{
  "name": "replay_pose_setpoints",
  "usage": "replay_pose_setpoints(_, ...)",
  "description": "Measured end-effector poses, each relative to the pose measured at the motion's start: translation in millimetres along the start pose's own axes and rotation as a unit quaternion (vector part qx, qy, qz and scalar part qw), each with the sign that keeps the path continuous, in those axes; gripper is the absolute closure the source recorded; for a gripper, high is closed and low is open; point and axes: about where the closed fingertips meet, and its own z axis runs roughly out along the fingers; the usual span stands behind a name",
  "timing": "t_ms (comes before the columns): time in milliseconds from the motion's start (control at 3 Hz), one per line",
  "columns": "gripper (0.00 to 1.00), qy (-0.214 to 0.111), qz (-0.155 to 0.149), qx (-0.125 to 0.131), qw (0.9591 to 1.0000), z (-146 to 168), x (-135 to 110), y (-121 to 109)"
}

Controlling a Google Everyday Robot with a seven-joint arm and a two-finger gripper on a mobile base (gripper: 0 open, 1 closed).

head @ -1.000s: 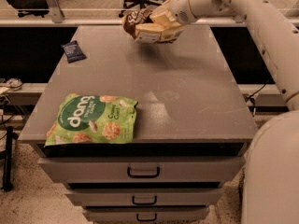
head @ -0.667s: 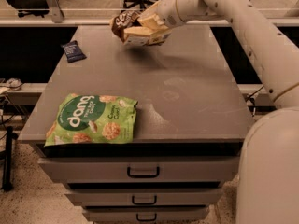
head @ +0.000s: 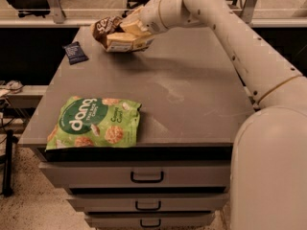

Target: Move brown chip bag near rxbar blueberry

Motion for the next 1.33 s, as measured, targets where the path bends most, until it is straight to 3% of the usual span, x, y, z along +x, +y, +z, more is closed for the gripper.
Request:
replay_pose_setpoints(333,1.00,-0.011,-0.003,-0.014,0.9998,28.8,-5.0,12.6)
replay_pose_setpoints(667,0.84,-0.009,-0.006,-0.022,0.9997,52.5,-3.1,21.0)
replay_pose_setpoints(1333,0.38,0.004,-0.003,-0.016,0.9999,72.6,9.8,21.2)
